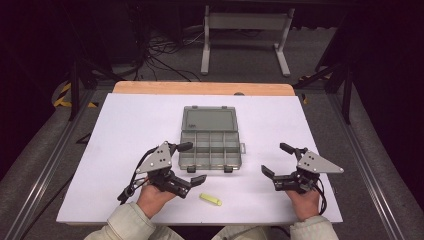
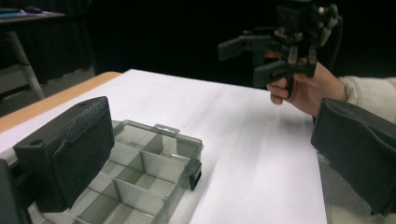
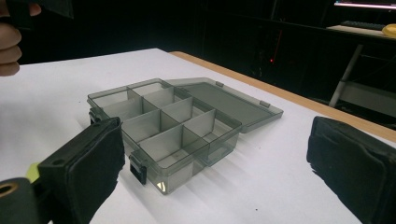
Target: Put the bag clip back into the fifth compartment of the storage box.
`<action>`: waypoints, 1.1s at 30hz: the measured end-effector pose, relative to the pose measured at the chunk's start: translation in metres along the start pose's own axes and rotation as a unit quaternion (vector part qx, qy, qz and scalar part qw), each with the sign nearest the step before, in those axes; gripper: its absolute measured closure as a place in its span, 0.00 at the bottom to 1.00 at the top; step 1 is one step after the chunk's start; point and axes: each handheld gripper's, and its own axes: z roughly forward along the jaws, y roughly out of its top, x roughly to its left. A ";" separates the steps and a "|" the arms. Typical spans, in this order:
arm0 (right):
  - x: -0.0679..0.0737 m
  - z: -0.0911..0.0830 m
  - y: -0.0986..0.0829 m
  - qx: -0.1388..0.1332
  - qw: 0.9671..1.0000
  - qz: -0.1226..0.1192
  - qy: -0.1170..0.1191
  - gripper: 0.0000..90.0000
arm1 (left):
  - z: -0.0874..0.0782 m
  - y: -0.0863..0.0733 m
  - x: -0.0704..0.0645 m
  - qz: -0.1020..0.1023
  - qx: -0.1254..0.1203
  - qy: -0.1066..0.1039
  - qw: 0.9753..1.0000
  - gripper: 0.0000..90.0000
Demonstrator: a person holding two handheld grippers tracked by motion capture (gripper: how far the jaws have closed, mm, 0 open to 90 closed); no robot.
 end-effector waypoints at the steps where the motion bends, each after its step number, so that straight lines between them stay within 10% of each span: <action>1: 0.000 0.000 0.000 0.000 1.000 0.001 0.000 0.05 | 0.001 0.000 0.000 -0.002 -0.001 -0.002 1.000 0.00; 18: 0.000 -0.001 -0.001 0.011 1.000 0.018 -0.002 0.01 | 0.019 -0.003 0.003 0.001 0.074 -0.060 0.995 0.09; 33: -0.001 -0.003 -0.002 0.012 1.000 0.027 0.000 0.01 | 0.037 -0.003 -0.012 0.053 0.191 -0.109 0.974 0.23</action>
